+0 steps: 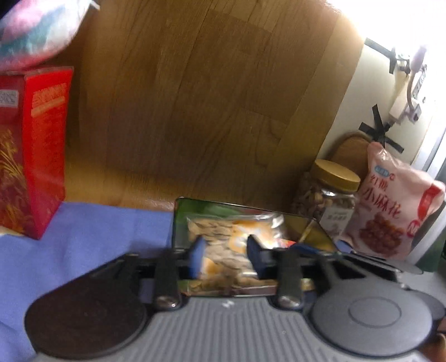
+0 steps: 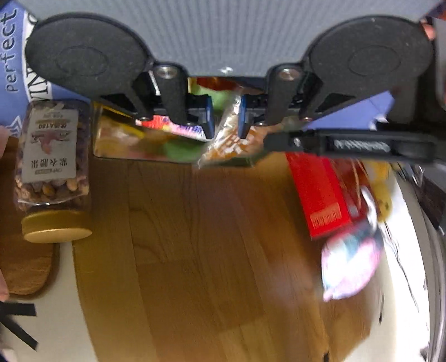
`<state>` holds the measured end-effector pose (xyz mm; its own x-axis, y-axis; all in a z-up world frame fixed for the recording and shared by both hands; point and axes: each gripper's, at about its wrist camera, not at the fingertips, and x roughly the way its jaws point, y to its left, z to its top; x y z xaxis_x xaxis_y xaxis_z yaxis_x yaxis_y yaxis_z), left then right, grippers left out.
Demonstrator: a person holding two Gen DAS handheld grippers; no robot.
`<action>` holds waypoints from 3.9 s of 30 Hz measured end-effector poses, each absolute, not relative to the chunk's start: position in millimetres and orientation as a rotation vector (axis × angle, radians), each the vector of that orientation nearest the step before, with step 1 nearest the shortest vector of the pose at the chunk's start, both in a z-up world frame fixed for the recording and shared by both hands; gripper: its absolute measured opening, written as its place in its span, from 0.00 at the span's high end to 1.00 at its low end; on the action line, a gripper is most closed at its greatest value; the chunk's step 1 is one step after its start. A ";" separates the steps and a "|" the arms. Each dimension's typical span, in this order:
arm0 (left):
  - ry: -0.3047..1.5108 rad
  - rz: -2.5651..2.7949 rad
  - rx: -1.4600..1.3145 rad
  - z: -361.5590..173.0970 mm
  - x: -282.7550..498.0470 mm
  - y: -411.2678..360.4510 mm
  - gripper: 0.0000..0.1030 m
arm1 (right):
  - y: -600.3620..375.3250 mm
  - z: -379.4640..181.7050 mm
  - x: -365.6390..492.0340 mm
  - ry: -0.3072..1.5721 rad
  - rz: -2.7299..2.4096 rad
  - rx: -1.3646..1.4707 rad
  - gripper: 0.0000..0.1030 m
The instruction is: Organize snacks
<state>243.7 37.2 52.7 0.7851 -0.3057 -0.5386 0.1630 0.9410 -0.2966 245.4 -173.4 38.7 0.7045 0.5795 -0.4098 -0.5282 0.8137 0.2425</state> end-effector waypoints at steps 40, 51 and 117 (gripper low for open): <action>0.893 -0.487 -0.647 -12.1 15.4 97.8 0.39 | -256.6 -19.5 14.5 0.762 0.672 0.585 0.86; 0.914 -0.474 -0.625 -26.1 37.1 89.6 0.82 | -236.3 -37.8 50.4 0.923 0.727 0.735 0.89; 0.637 -0.118 0.070 -7.7 -8.0 -22.4 0.42 | -232.9 -25.0 -56.2 0.611 0.425 0.387 0.51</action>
<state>-8.0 -22.4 -7.7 0.7976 -0.0881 -0.5967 0.1309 0.9910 0.0287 -56.2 -232.9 -25.0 0.7386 0.4885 -0.4646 -0.2653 0.8442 0.4658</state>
